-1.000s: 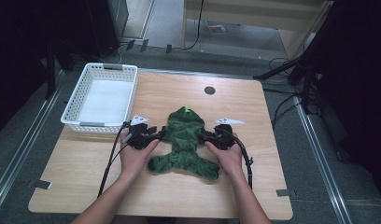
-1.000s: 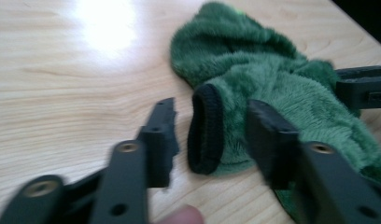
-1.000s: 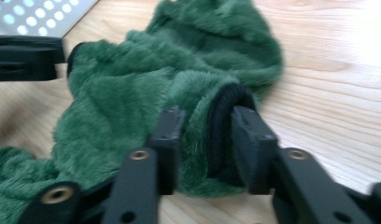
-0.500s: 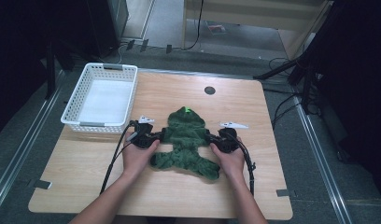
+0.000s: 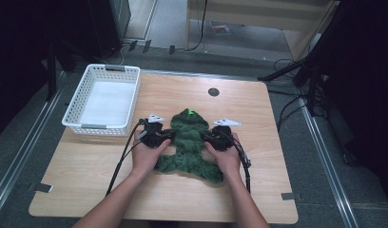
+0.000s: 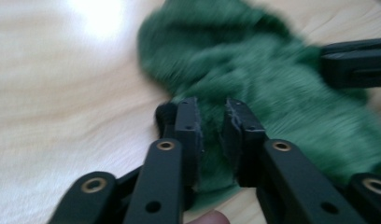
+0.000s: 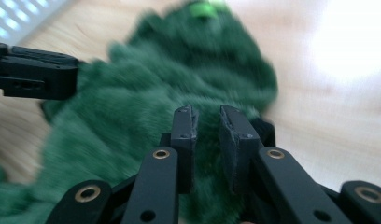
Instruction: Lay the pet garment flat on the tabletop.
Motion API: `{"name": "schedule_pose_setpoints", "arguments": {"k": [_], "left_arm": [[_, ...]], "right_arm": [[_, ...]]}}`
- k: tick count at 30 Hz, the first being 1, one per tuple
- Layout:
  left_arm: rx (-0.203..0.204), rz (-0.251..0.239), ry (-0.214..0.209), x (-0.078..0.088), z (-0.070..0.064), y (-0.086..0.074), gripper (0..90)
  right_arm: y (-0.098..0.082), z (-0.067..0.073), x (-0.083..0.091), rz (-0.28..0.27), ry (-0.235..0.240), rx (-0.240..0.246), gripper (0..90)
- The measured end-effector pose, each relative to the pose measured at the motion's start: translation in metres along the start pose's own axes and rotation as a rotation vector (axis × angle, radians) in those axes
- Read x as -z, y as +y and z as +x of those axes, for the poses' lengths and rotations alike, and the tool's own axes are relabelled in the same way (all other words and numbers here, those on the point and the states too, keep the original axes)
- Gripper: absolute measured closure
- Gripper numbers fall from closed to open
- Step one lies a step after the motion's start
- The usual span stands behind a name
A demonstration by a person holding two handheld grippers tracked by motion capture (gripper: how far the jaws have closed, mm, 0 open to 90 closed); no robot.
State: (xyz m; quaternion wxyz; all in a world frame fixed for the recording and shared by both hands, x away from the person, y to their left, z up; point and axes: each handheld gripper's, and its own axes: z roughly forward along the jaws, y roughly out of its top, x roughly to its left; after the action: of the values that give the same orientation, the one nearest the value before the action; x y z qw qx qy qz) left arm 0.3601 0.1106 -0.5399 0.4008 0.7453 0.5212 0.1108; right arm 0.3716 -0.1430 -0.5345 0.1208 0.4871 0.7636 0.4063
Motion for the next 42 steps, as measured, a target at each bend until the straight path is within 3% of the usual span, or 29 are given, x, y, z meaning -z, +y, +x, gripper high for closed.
{"name": "schedule_pose_setpoints", "arguments": {"k": [3, 5, 8, 13, 18, 20, 24, 26, 31, 37, 40, 42], "left_arm": [[-0.001, -0.013, -0.001, -0.001, 0.004, -0.004, 82.8], [0.004, -0.015, 0.000, -0.001, 0.003, -0.003, 82.2], [0.000, -0.039, -0.023, 0.005, 0.000, -0.002, 66.8], [-0.038, -0.081, -0.054, 0.029, -0.007, -0.008, 60.7], [-0.086, -0.062, -0.098, 0.051, -0.008, -0.031, 59.8], [-0.093, -0.051, -0.117, 0.057, -0.008, -0.042, 59.5], [-0.099, -0.008, -0.140, 0.063, -0.008, -0.065, 58.4], [-0.104, -0.009, -0.139, 0.066, -0.008, -0.074, 58.0], [-0.107, -0.013, -0.152, 0.069, -0.007, -0.084, 61.9], [-0.182, -0.018, -0.157, 0.071, -0.015, -0.089, 72.8], [-0.167, -0.030, -0.158, 0.072, -0.013, -0.090, 72.2], [-0.152, -0.052, -0.153, 0.075, -0.011, -0.090, 65.1]], "right_arm": [[-0.008, -0.004, 0.001, 0.017, -0.029, 0.014, 80.3], [-0.011, -0.007, 0.002, 0.008, -0.021, 0.017, 78.9], [-0.009, -0.006, 0.011, -0.028, -0.003, 0.001, 72.7], [-0.011, 0.007, 0.039, -0.066, 0.042, 0.042, 68.8], [-0.029, 0.012, 0.066, -0.055, 0.075, 0.059, 66.7], [-0.040, 0.013, 0.074, -0.047, 0.092, 0.049, 65.2], [-0.061, 0.019, 0.087, -0.009, 0.108, 0.072, 59.5], [-0.071, 0.022, 0.092, 0.006, 0.117, 0.080, 58.9], [-0.094, 0.024, 0.093, 0.020, 0.065, 0.115, 62.8], [-0.102, 0.020, 0.093, 0.014, 0.003, 0.146, 69.1], [-0.102, 0.021, 0.092, 0.010, 0.000, 0.161, 68.1], [-0.102, 0.020, 0.095, -0.008, 0.020, 0.162, 63.4]]}}
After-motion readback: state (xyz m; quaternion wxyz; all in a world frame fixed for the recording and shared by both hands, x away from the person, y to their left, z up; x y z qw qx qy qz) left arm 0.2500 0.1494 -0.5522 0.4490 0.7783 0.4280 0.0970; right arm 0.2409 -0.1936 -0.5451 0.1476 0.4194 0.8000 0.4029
